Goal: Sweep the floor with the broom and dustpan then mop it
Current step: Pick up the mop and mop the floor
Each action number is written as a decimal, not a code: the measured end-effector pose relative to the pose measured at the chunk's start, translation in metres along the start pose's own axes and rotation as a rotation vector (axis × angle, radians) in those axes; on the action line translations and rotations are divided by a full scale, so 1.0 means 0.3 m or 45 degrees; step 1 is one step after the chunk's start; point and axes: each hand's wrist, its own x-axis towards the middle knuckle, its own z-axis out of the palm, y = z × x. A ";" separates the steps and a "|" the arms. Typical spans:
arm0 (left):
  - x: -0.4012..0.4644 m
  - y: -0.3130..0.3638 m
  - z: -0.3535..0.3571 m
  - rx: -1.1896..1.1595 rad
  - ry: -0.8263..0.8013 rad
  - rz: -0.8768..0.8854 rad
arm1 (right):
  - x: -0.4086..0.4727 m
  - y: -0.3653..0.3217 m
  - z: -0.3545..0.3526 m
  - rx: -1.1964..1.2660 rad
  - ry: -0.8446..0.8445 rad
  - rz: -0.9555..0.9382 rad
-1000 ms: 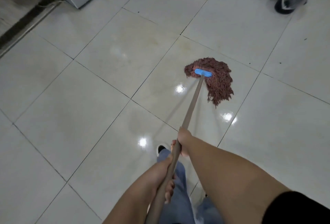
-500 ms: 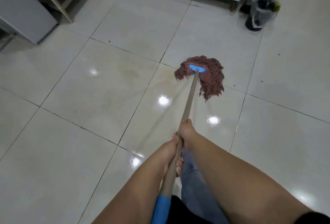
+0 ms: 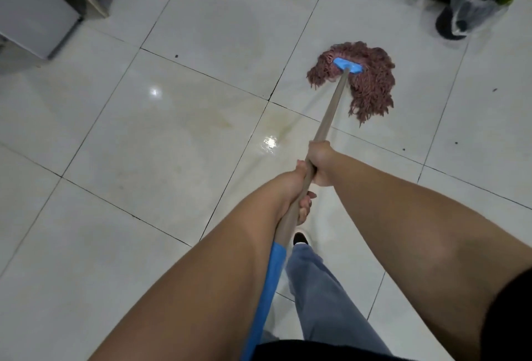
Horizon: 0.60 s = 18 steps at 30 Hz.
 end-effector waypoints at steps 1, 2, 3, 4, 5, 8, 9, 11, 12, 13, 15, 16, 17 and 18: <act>0.000 -0.004 -0.020 -0.005 -0.011 -0.016 | -0.002 0.002 0.016 -0.001 0.006 0.002; 0.000 -0.017 -0.040 -0.008 -0.020 -0.026 | -0.005 0.012 0.034 0.000 0.020 0.014; -0.001 -0.035 -0.061 -0.010 -0.030 -0.028 | -0.011 0.028 0.054 -0.004 0.032 0.029; -0.004 -0.055 -0.083 -0.015 -0.047 -0.027 | -0.018 0.048 0.076 -0.015 0.038 0.036; -0.012 -0.082 -0.109 -0.024 -0.068 -0.030 | -0.028 0.069 0.101 -0.027 0.044 0.035; -0.056 -0.198 -0.221 -0.020 -0.111 -0.043 | -0.081 0.160 0.203 -0.032 0.057 0.064; -0.067 -0.243 -0.270 -0.009 -0.115 -0.042 | -0.109 0.202 0.250 -0.020 0.049 0.075; -0.097 -0.353 -0.379 0.050 -0.094 -0.055 | -0.170 0.300 0.362 0.025 0.055 0.076; -0.114 -0.414 -0.432 0.077 -0.091 -0.054 | -0.201 0.357 0.420 0.043 0.051 0.070; -0.129 -0.478 -0.485 0.087 -0.101 -0.044 | -0.231 0.417 0.476 0.056 0.034 0.058; -0.160 -0.606 -0.593 0.095 -0.120 -0.032 | -0.292 0.534 0.588 0.065 0.052 0.042; -0.183 -0.670 -0.647 0.113 -0.120 -0.045 | -0.331 0.594 0.643 0.059 0.078 0.044; -0.209 -0.734 -0.705 0.133 -0.125 -0.058 | -0.376 0.651 0.701 0.055 0.082 0.048; -0.227 -0.797 -0.765 0.135 -0.136 -0.058 | -0.413 0.703 0.760 0.053 0.060 0.052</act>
